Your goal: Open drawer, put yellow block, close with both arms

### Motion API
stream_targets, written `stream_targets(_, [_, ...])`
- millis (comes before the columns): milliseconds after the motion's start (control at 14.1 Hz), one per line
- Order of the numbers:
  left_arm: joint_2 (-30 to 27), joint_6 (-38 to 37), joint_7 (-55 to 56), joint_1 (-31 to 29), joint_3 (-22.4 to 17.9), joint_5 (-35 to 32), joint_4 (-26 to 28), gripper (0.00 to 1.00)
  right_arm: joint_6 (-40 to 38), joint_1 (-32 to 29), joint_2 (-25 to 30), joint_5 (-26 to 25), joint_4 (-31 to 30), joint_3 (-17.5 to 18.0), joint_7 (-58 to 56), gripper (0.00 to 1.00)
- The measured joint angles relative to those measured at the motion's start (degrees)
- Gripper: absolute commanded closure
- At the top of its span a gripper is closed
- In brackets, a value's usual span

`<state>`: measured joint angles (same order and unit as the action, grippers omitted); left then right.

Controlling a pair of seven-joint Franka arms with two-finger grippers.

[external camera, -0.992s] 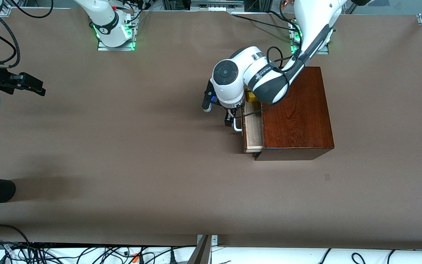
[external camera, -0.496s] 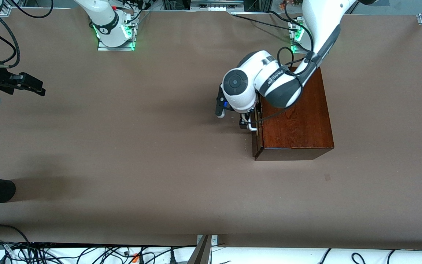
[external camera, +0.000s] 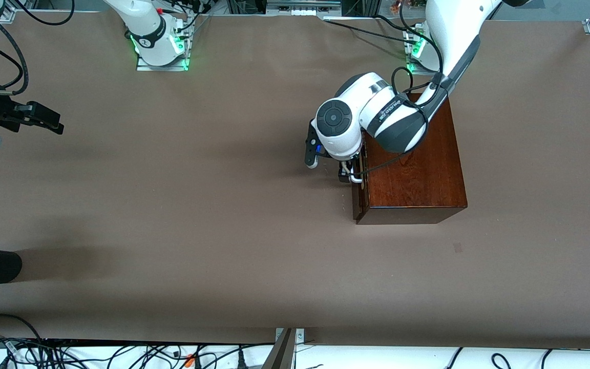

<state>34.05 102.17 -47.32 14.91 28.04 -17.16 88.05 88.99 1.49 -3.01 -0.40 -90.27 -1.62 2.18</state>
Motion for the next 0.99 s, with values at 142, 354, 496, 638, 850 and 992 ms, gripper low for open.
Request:
stream_targets(142, [-0.45,0.01,3.59,-0.43,-0.26,2.92,-1.43,0.0,0.01,0.0,0.0,0.0,0.0,0.0,0.0,0.0])
stream_targets(354, [-1.78,-0.02,8.52,-0.98,-0.11,10.04,-4.06,0.0,0.01,0.0,0.0,0.0,-0.01,0.0,0.0,0.0])
stream_targets(496, [-2.28,-0.04,12.09,-1.36,-0.11,13.88,-5.61,0.0,0.01,0.0,0.0,0.0,-0.01,0.0,0.0,0.0])
stream_targets(638, [-3.38,-1.08,15.86,-3.09,-0.11,15.1,-7.04,0.0,0.01,0.0,0.0,0.0,-0.02,0.01,-0.06,0.0])
stream_targets(850, [-7.43,-5.68,21.01,-8.71,-0.14,15.98,-8.19,0.0,0.02,0.0,0.0,0.0,-0.02,0.02,-0.2,0.0])
stream_targets(992, [-10.61,-8.38,23.73,-12.52,-0.2,16.07,-8.33,0.0,0.02,0.0,0.0,0.0,-0.03,0.03,-0.23,0.0])
